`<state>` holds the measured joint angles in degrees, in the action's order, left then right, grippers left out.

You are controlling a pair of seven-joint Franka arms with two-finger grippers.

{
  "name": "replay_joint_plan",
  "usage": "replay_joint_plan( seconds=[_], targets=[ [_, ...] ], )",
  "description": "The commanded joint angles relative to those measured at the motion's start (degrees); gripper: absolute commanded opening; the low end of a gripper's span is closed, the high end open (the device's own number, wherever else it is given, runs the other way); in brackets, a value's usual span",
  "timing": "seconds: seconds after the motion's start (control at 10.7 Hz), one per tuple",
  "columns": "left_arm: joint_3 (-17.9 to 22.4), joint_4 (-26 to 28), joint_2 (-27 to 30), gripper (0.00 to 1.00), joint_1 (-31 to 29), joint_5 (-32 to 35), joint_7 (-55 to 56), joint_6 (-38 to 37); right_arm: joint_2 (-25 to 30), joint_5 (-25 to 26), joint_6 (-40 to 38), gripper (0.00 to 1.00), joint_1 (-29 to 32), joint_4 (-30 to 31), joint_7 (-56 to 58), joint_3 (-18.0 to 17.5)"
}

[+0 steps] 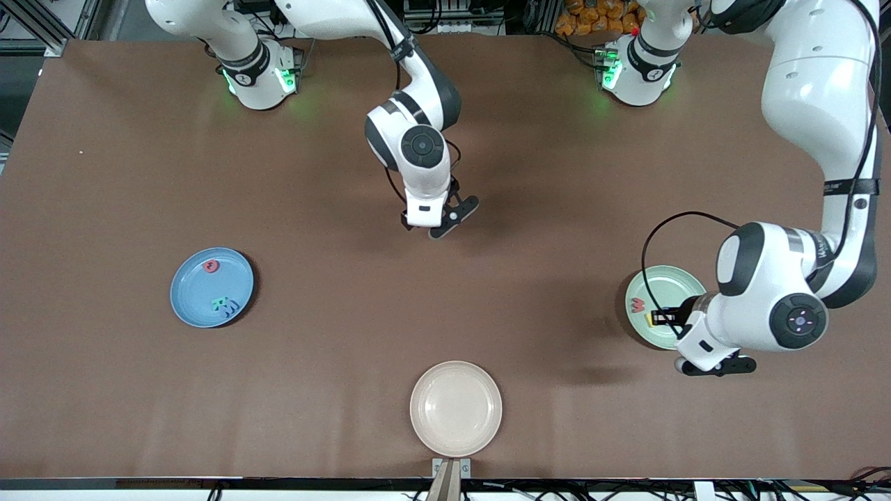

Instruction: Sort uppercase to blue plate, lowercase to green plate

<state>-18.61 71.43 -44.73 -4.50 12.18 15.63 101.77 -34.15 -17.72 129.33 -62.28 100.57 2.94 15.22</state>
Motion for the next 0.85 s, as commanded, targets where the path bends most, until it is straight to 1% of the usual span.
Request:
replay_joint_plan(
  seconds=[0.0,0.09,0.19,0.28,0.38,0.47,0.66,0.75],
  targets=[
    [0.06,5.89,0.43,0.00,-2.17,4.50,-0.34,4.55,3.65,-0.04,6.71,1.00,-0.11,8.31,-2.14,-4.14],
    [0.06,7.22,0.00,0.00,-2.96,5.65,-0.34,7.10,4.00,0.05,6.90,1.00,-0.56,9.54,-2.49,-4.23],
    [0.06,8.02,-0.62,0.12,-3.58,5.75,-0.34,8.69,5.13,0.14,6.99,1.00,-1.26,11.29,-5.46,-4.23],
    [0.06,7.85,-0.62,0.16,-3.59,6.62,-0.95,8.71,6.36,0.75,6.99,1.00,-1.79,12.88,-9.23,-4.32],
    [0.06,7.94,-0.19,0.39,-3.50,7.24,-1.22,8.62,7.33,1.54,6.99,1.00,-2.23,14.29,-11.44,-4.32],
    [0.06,7.77,0.34,0.99,-4.02,7.25,-1.39,8.45,7.60,1.55,7.77,1.00,-2.23,15.34,-11.98,-4.32],
    [0.06,6.63,2.00,1.00,-4.11,7.42,-4.55,8.45,7.34,1.64,13.63,1.00,-2.06,18.68,-11.90,-4.32],
    [-0.02,6.53,4.01,1.00,-4.03,7.51,-4.56,8.27,7.17,1.64,15.41,1.00,-2.06,19.57,-11.90,-4.32]
  ],
)
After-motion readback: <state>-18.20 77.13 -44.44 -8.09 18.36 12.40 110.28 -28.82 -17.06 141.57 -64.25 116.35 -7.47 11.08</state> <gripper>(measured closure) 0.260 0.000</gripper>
